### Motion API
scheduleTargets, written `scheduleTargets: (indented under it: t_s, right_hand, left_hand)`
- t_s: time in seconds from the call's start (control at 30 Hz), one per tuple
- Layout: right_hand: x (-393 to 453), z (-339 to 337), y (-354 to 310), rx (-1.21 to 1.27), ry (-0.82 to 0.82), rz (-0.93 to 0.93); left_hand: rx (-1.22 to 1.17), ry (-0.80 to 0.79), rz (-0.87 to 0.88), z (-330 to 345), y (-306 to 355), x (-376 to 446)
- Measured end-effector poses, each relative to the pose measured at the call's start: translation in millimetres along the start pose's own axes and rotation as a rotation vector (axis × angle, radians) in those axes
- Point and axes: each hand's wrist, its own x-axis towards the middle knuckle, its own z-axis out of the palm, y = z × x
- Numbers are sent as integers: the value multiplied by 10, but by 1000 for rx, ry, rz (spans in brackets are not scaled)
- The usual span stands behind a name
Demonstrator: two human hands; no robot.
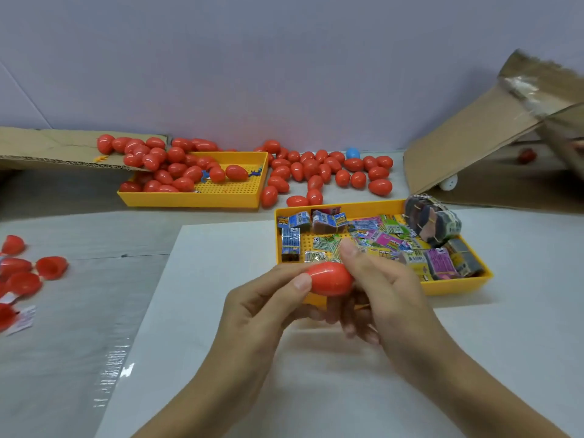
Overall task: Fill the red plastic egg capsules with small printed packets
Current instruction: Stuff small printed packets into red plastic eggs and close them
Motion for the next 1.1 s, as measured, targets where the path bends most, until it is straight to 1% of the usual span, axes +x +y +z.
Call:
scheduleTargets:
  t_s: [0.07, 0.17, 0.37, 0.53, 0.7, 0.83, 1.0, 1.1]
  right_hand:
    - [-9, -12, -18, -45, -32, 40]
    - [-12, -35, -34, -26, -47, 100]
    - [8, -40, -18, -42, -53, 185]
    - [20, -50, 4, -29, -45, 238]
    - [4, -47, 5, 13, -86, 207]
    - [7, -58, 11, 11, -83, 181]
    - [-14, -60, 19, 28, -77, 171]
    - [-14, -61, 3, 34, -100, 201]
  left_hand:
    - [52, 6, 5, -14, -11, -40]
    - [47, 32, -20, -30, -24, -55]
    - [-101, 27, -90, 4, -124, -121]
    - [-149, 53, -104, -10, -168, -96]
    - [-164, 127, -49, -8, -189, -104]
    - [-171, 165, -17, -19, -201, -97]
    - [-90, 251, 28, 13, -230, -107]
    - [-1, 252, 116, 19, -220, -116]
